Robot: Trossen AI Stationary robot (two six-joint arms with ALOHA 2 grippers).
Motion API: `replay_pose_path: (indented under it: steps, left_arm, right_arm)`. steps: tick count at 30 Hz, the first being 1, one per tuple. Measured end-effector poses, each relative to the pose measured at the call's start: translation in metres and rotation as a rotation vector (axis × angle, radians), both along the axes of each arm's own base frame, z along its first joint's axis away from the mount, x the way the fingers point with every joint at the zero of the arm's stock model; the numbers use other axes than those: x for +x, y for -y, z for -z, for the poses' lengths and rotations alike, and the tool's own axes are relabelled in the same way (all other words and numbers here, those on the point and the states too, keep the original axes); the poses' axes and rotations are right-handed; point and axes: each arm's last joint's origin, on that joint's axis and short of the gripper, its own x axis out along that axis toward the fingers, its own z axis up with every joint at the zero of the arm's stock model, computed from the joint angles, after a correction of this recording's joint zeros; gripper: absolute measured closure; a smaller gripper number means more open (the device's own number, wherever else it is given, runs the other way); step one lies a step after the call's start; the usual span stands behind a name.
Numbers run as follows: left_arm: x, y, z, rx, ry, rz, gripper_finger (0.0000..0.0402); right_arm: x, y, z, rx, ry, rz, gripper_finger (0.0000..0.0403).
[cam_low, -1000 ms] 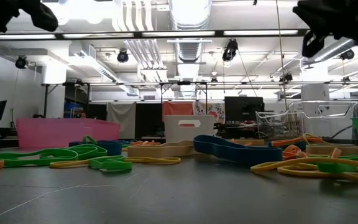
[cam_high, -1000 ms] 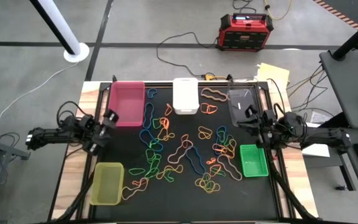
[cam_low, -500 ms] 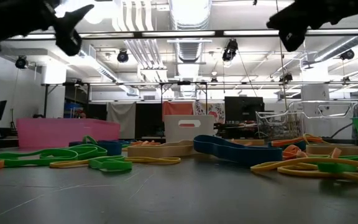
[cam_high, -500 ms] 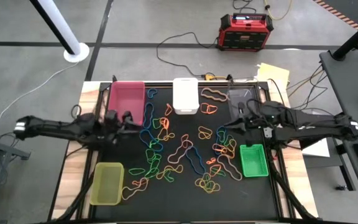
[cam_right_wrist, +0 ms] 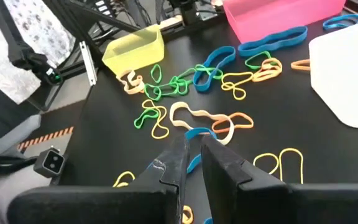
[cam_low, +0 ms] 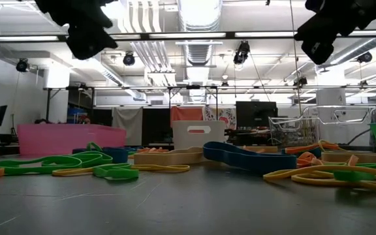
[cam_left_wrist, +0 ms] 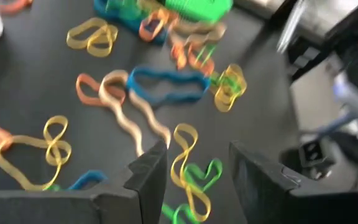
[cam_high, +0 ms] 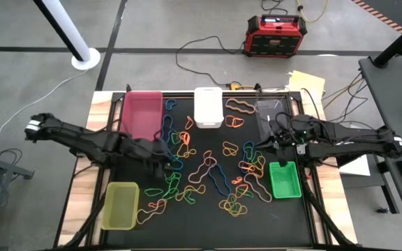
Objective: Sort rubber bands into baskets
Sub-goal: Put the blue rubber band into the left yellow bin
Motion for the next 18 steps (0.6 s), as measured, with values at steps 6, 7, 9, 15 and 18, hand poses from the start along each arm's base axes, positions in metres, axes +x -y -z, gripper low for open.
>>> replay_pose_path:
  steps: [6,7,9,15,18]
  left_arm:
    - [0.009,0.003,0.001,0.067,-0.222,0.022,0.0246]
    - [0.010,0.003,0.003,0.085,-0.258,0.032,0.0246]
    - [0.010,0.003,0.008,0.129,-0.327,0.067,0.0246]
    - [0.015,0.004,0.032,0.239,-0.454,0.180,0.0246]
    - [0.018,0.005,0.042,0.279,-0.499,0.229,0.0246]
  right_arm:
    - [0.004,0.001,0.000,-0.019,0.015,-0.007,0.0364]
    - [0.006,0.001,-0.001,-0.019,0.023,-0.007,0.0364]
    - [0.008,0.001,-0.001,-0.020,0.028,-0.007,0.0364]
    - [0.014,0.002,0.001,0.020,0.014,0.009,0.0364]
    - [0.018,0.002,0.005,-0.007,-0.006,-0.002,0.0364]
